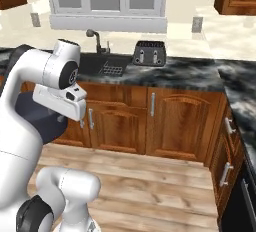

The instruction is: Move the pot and pan from the stove into the sink.

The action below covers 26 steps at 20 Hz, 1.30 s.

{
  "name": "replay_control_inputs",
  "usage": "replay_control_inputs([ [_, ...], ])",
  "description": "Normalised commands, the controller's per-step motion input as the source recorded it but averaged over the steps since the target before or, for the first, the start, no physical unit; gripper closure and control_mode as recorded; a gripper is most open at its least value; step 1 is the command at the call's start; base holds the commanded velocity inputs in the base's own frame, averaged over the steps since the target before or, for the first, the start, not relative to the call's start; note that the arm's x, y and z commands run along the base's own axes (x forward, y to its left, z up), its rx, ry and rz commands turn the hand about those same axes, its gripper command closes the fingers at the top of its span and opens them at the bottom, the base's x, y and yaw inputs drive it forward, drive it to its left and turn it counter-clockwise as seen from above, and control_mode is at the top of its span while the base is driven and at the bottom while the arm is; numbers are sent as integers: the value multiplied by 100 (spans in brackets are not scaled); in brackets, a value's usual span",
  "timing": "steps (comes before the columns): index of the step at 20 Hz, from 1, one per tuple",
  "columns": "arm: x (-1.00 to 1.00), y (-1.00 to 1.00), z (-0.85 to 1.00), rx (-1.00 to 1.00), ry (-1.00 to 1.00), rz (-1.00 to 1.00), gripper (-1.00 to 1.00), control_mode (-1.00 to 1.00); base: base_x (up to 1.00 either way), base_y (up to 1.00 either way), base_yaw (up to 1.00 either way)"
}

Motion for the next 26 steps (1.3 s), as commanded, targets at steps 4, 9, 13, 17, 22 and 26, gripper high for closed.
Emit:
replay_control_inputs([
  [4, 0, 0, 0, 0, 0, 0, 100, 100, 95, 9, 0],
  [9, 0, 0, 0, 0, 0, 0, 100, 100, 95, 11, 0],
  [13, 0, 0, 0, 0, 0, 0, 100, 100, 92, 16, -1],
  [17, 0, 0, 0, 0, 0, 0, 100, 100, 85, 17, -2],
  [22, 0, 0, 0, 0, 0, 0, 100, 100, 77, 17, -2],
  [26, 0, 0, 0, 0, 0, 0, 100, 100, 62, 17, -3],
])
